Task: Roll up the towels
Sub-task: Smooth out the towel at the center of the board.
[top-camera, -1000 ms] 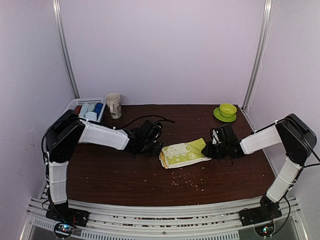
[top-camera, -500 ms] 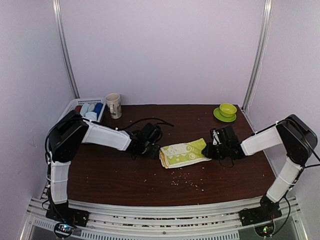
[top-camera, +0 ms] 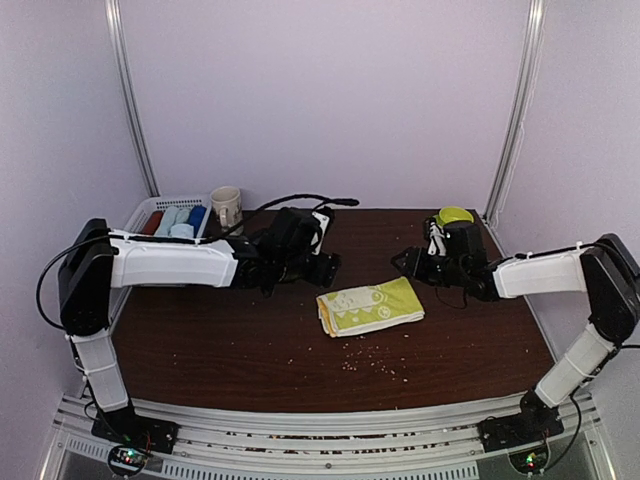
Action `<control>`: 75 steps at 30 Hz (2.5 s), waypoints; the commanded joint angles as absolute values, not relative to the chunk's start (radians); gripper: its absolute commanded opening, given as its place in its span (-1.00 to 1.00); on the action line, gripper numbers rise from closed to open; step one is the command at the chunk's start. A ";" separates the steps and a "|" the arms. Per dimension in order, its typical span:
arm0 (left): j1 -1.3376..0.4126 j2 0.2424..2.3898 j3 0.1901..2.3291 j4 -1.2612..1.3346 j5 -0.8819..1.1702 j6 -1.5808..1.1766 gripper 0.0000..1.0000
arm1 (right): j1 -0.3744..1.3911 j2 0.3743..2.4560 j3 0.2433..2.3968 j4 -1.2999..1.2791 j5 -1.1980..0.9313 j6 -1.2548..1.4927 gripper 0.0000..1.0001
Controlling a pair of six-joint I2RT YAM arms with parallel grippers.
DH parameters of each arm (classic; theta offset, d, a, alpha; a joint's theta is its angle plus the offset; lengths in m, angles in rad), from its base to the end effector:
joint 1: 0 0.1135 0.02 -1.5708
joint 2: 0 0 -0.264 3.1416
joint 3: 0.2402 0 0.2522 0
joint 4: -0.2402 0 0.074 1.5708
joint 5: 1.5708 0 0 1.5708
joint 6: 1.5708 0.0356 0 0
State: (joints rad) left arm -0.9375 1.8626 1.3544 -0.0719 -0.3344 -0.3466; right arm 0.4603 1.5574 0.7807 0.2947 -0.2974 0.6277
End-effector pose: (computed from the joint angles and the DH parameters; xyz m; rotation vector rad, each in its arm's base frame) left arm 0.2634 -0.3390 0.2406 0.4349 2.0967 -0.4017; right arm 0.2901 0.1555 0.1985 -0.0147 2.1767 0.9571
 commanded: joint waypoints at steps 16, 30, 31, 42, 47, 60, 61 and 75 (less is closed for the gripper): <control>-0.964 2.134 1.323 0.084 -0.101 -0.463 -1.00 | 0.343 2.008 0.769 0.907 -0.574 0.947 -0.20; -0.963 2.075 1.135 0.086 -0.165 -0.509 -0.82 | 0.308 2.043 0.768 0.757 -0.464 0.863 -0.20; -0.963 2.063 1.129 0.090 -0.168 -0.509 -0.64 | 0.308 2.039 0.768 0.756 -0.463 0.860 -0.20; -0.959 2.002 1.277 0.022 -0.228 -0.427 0.26 | 0.314 1.775 0.769 0.600 -0.498 0.764 -0.06; -0.953 2.001 1.318 0.023 -0.212 -0.408 0.31 | 0.334 1.652 0.752 0.502 -0.529 0.734 0.01; -0.835 2.026 1.234 0.194 -0.055 -0.446 -0.74 | 0.422 1.659 0.602 0.647 -0.613 0.818 -0.04; -0.830 2.030 1.236 0.195 -0.047 -0.446 -0.79 | 0.429 1.672 0.599 0.657 -0.617 0.823 -0.05; -0.818 2.132 1.270 0.145 -0.051 -0.455 -0.94 | 0.440 1.800 0.535 0.754 -0.613 0.869 -0.12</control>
State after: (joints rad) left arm -0.8219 2.0823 1.2442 0.1547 -0.0402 -0.4438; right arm 0.4328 1.7836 0.5522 0.7273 -0.6300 0.8703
